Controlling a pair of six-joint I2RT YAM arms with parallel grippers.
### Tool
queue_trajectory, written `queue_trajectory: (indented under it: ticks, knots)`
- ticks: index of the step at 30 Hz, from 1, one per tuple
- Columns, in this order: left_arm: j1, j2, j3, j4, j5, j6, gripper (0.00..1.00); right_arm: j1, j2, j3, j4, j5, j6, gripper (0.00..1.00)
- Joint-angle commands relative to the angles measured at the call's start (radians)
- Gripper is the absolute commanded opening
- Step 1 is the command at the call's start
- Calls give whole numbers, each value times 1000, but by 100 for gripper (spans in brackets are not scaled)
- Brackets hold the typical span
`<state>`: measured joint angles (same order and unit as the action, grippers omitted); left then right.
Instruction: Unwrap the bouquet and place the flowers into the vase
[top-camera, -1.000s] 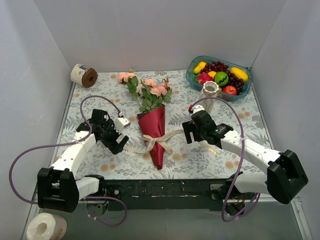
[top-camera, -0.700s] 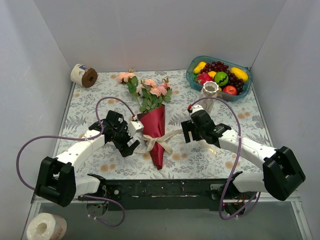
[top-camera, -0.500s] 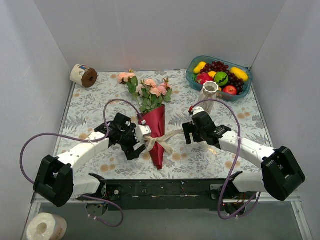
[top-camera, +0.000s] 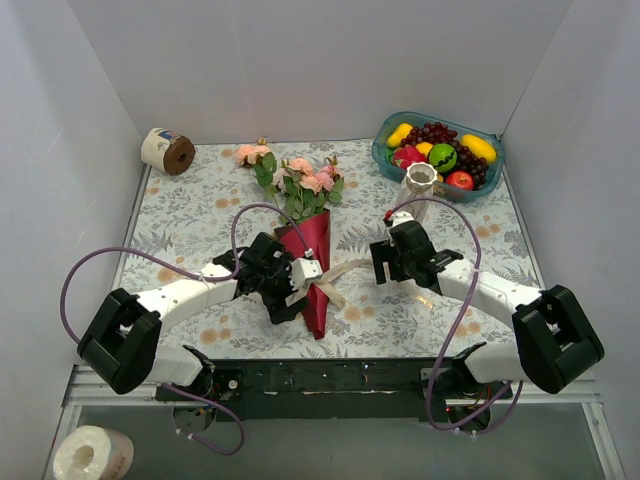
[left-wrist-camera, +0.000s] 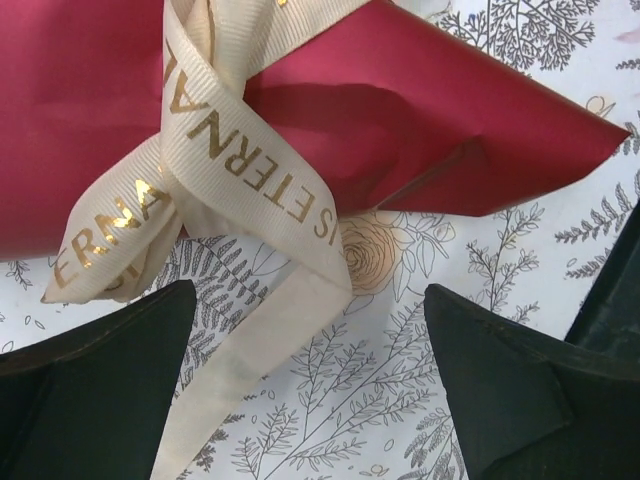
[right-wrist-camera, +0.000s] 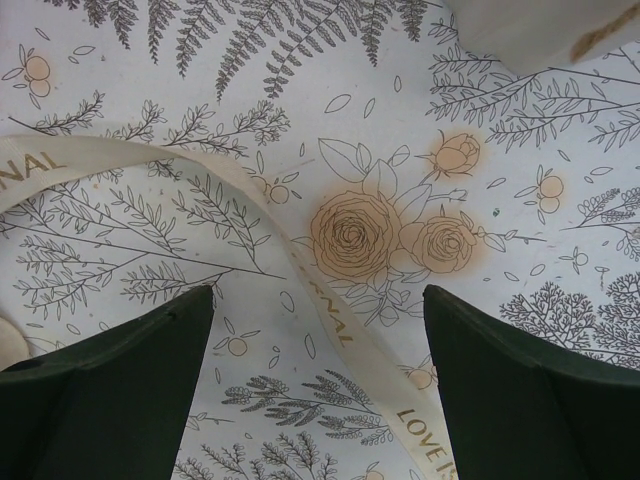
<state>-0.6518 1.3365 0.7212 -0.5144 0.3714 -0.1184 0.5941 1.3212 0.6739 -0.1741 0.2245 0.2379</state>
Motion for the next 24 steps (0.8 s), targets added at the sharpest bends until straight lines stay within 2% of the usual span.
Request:
queue_trajectory:
  ticks: [1, 4, 6, 11, 14, 16, 17, 18, 20, 21, 23, 24]
  knots:
    - [-29, -8, -26, 109, -43, -10, 93, -14, 19, -8, 81, -16, -18, 93]
    - [-32, 24, -28, 116, -39, -15, 74, -22, 50, 0, 107, -20, -23, 93]
    - [-32, 26, -32, 123, -32, -23, 67, -27, 79, 9, 126, -28, -23, 93]
    - [-35, 10, -54, 137, -38, -35, 64, -28, 131, 24, 159, -45, -23, 92]
    - [-35, -11, -69, 137, -55, -32, 57, -28, 153, 21, 165, -63, -25, 85]
    - [-35, -22, -75, 131, -54, -30, 37, -30, 150, 10, 191, -76, -26, 75]
    - [-35, -23, -81, 129, -52, -30, 32, -28, 145, 6, 193, -80, -28, 70]
    - [-35, -25, -83, 128, -52, -35, 23, -28, 142, -2, 194, -82, -29, 60]
    - [-35, -33, -86, 132, -58, -49, 19, -28, 128, -11, 200, -86, -31, 49]
    - [-37, -36, -91, 134, -58, -52, 19, -28, 125, -14, 199, -88, -31, 37]
    - [-35, -43, -94, 136, -60, -59, 18, -28, 118, -19, 188, -94, -29, 21]
    - [-35, -45, -95, 137, -63, -61, 18, -28, 115, -20, 182, -93, -26, 2]
